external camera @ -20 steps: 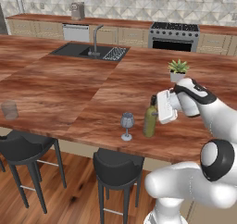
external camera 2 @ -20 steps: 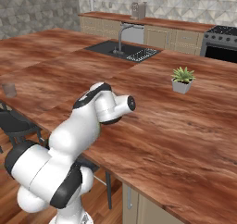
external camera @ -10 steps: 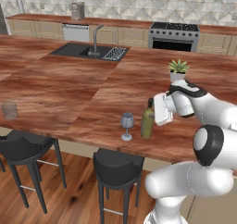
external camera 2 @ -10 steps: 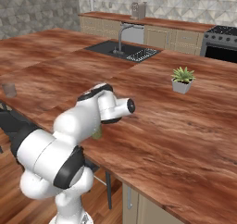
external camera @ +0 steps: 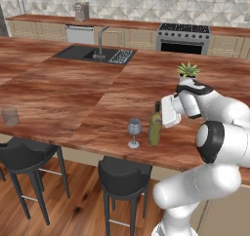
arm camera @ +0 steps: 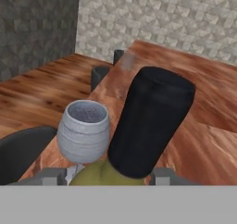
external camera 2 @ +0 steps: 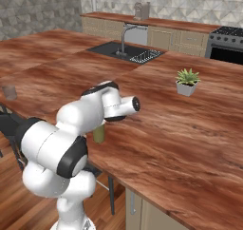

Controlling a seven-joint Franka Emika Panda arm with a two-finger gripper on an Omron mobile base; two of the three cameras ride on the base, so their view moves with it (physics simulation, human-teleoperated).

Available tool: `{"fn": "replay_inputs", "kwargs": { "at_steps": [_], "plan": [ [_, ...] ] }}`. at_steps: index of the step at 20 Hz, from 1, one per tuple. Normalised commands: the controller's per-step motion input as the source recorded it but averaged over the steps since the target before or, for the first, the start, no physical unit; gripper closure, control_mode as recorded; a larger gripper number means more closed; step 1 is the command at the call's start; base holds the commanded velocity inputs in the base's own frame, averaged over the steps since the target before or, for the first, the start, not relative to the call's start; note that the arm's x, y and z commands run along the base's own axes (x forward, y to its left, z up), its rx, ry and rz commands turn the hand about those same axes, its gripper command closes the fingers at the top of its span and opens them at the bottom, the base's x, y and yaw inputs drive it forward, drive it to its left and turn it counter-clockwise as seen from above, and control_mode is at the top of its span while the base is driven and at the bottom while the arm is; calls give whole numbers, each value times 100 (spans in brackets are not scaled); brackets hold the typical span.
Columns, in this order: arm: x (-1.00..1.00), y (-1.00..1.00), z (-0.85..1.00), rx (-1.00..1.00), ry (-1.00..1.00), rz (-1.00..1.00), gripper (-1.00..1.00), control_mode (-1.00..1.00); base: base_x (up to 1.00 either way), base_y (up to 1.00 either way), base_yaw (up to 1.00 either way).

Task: There is a wine glass and glass cup on the dining counter. Place the wine bottle next to the wine glass and the juice bottle next to the glass cup.

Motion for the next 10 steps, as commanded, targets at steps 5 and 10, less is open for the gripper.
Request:
{"fn": "replay_inputs", "kwargs": {
  "at_steps": [5, 10],
  "plan": [
    [1, 0, -31, 0, 0, 0, 100, -100, 0, 0, 0],
    [-4, 0, -34, 0, 0, 0, 100, -100, 0, 0, 0]
  ]
}}
